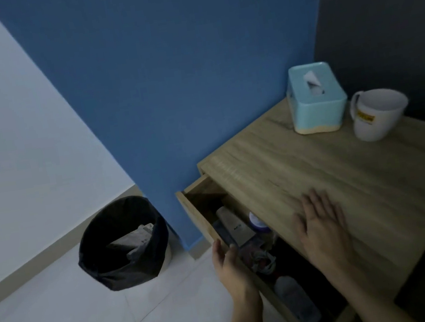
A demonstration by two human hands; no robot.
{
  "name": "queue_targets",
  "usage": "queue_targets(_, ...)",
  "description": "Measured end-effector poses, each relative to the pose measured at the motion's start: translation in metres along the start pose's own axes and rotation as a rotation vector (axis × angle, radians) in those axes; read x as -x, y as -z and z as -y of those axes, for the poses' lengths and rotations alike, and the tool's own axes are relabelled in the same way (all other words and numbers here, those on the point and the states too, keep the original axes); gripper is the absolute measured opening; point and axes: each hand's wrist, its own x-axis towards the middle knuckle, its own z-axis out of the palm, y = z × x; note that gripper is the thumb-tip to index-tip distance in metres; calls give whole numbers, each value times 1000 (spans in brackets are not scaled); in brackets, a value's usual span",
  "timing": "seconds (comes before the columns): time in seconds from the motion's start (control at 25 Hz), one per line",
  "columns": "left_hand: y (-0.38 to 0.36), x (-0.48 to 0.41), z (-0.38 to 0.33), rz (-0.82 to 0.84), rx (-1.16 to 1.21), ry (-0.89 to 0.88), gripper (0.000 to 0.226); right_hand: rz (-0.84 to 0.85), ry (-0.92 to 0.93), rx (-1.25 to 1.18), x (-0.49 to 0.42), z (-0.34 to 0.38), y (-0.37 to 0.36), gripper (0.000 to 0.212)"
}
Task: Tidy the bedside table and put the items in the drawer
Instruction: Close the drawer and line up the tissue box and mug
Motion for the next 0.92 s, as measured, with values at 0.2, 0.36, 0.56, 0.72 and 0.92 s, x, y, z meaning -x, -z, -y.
queue_targets(0.2, -34, -6, 11, 129, -10, 19, 43, 16, -5, 5, -1, 2, 6, 61)
queue_targets(0.36, -58, -9, 17, 164, -13, 9, 40, 28, -21, -17, -1, 2, 7, 58)
queue_targets(0.56, -78, -6, 23, 131, 44, 7, 45, -2, -31, -103, -5, -3, 5, 51)
queue_targets(0.72, -85, -6, 21, 84, 101, 34, 49, -73, -63, -228, -22, -12, 4, 45)
queue_targets(0.92, -117, -5, -8, 39, -170, -490, 82, -208, -331, -371, -75, -68, 23, 36)
